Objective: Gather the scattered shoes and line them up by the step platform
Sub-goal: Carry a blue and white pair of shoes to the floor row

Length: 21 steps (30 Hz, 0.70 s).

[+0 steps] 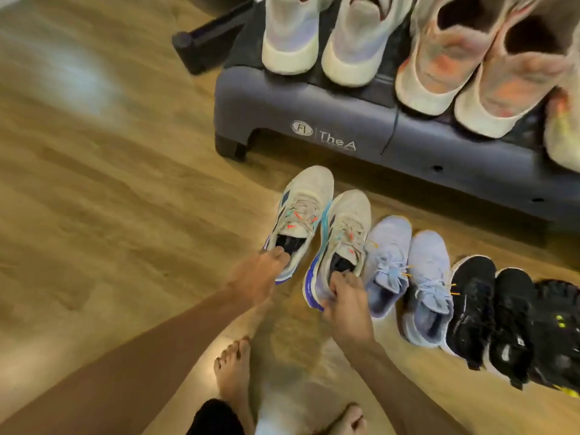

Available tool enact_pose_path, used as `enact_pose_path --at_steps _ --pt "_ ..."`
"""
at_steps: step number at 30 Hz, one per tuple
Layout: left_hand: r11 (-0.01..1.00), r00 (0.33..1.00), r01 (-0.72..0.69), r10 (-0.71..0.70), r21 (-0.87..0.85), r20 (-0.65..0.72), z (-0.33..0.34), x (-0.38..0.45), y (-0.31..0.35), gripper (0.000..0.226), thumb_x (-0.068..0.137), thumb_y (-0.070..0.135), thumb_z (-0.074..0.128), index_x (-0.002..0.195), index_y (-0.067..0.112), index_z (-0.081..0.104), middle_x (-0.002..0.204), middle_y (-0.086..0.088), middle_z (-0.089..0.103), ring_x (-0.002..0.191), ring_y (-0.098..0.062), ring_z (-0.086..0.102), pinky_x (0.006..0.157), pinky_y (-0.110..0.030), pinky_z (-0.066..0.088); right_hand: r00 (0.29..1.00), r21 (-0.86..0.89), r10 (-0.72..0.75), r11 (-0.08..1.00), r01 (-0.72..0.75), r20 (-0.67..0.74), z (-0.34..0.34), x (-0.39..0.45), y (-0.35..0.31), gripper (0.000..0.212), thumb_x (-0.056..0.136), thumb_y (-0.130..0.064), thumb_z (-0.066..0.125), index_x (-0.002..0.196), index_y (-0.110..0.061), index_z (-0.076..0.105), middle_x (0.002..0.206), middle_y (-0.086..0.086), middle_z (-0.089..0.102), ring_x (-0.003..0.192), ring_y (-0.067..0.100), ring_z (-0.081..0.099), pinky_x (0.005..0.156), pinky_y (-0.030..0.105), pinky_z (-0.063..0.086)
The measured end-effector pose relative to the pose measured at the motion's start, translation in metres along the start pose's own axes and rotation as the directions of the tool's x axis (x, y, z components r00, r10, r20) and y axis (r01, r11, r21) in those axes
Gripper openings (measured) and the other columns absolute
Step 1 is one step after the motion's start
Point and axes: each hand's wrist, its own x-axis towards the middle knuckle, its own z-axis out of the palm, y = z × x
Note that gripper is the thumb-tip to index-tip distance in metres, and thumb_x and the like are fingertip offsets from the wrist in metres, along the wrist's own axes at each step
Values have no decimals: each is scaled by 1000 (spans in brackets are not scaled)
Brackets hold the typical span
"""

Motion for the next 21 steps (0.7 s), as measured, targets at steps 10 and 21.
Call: enact_pose_path --at_steps 10,21 --pt "998 998 56 -55 -11 31 78 73 -9 32 87 2 56 117 9 48 123 -8 47 103 -31 58 68 -28 30 996 -65 36 997 -30 87 51 65 62 24 79 0 57 99 -11 48 110 13 44 106 31 43 79 46 46" --pt "969 993 65 -39 -237 110 0 60 3 30 88 21 58 116 12 51 125 -5 52 112 -29 53 85 -33 43 990 71 -47 997 38 131 -20 57 29 45 94 -34 56 135 -22 39 135 3 52 120 27 50 93 40 45"
